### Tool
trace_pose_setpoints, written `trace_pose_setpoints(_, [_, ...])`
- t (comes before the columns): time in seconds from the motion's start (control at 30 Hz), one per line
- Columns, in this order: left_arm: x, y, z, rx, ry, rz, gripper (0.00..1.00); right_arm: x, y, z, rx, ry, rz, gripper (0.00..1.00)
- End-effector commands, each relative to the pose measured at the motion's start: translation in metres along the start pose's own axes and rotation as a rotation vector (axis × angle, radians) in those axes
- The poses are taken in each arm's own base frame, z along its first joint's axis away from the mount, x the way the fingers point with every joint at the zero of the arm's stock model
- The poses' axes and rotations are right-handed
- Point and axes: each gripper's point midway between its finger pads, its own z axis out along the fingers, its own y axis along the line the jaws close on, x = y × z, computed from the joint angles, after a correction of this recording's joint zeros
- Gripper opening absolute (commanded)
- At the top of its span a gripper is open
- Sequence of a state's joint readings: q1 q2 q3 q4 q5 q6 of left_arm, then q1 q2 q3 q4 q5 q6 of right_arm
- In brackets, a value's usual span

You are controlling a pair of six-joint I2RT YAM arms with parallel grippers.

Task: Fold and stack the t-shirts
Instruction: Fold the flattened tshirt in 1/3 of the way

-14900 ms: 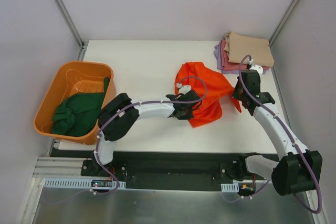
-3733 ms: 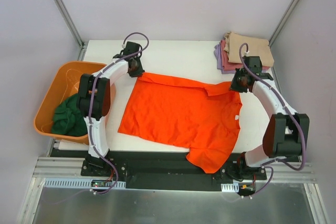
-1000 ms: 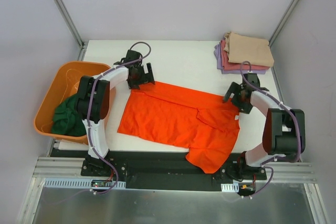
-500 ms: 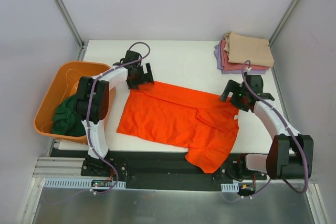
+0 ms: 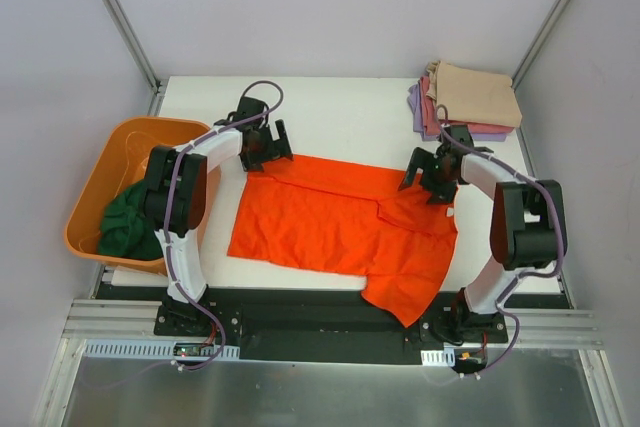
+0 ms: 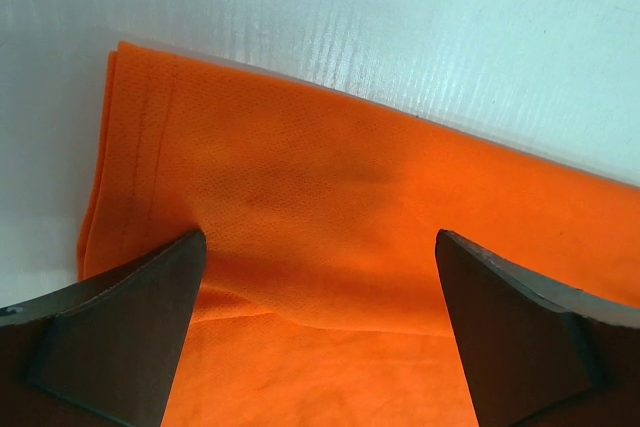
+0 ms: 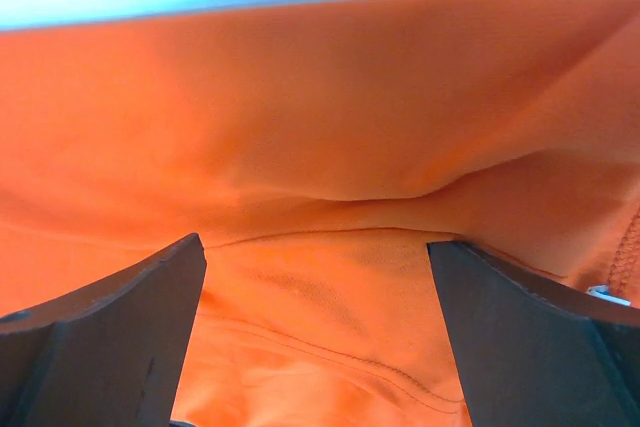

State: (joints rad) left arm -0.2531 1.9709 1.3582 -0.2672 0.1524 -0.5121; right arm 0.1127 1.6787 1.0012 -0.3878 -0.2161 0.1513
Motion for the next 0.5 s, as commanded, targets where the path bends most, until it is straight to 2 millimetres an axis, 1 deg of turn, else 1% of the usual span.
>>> trace_pose_setpoints(0.0, [0.015, 0.018, 0.006, -0.067, 0.062, -0.077, 0.99, -0.030, -0.021, 0.011, 0.015, 0.032, 0.048, 0.96])
trace_pose_setpoints(0.07, [0.009, 0.013, 0.008, -0.051, 0.056, -0.085, 0.99, -0.044, -0.024, 0.013, 0.024, 0.040, 0.054, 0.96])
trace_pose_setpoints(0.13, [-0.001, 0.005, 0.012, -0.031, 0.044, -0.085, 0.99, -0.058, -0.019, 0.015, 0.009, 0.048, 0.033, 0.96])
trace_pose_setpoints(0.27, [-0.018, -0.003, 0.022, -0.015, 0.023, -0.088, 0.99, -0.078, -0.015, 0.024, 0.013, 0.039, 0.026, 0.96])
trace_pose_setpoints(0.3, [-0.023, -0.006, 0.023, -0.006, 0.016, -0.087, 0.99, -0.087, -0.022, 0.022, 0.023, 0.029, 0.046, 0.96])
trace_pose_setpoints(0.37, [-0.030, -0.009, 0.026, -0.005, 0.004, -0.085, 0.99, -0.091, -0.023, 0.021, 0.034, 0.023, 0.052, 0.96])
trace_pose_setpoints(0.47, [-0.037, -0.008, 0.021, -0.020, -0.026, -0.085, 0.99, -0.097, -0.026, 0.018, 0.052, 0.000, 0.052, 0.96])
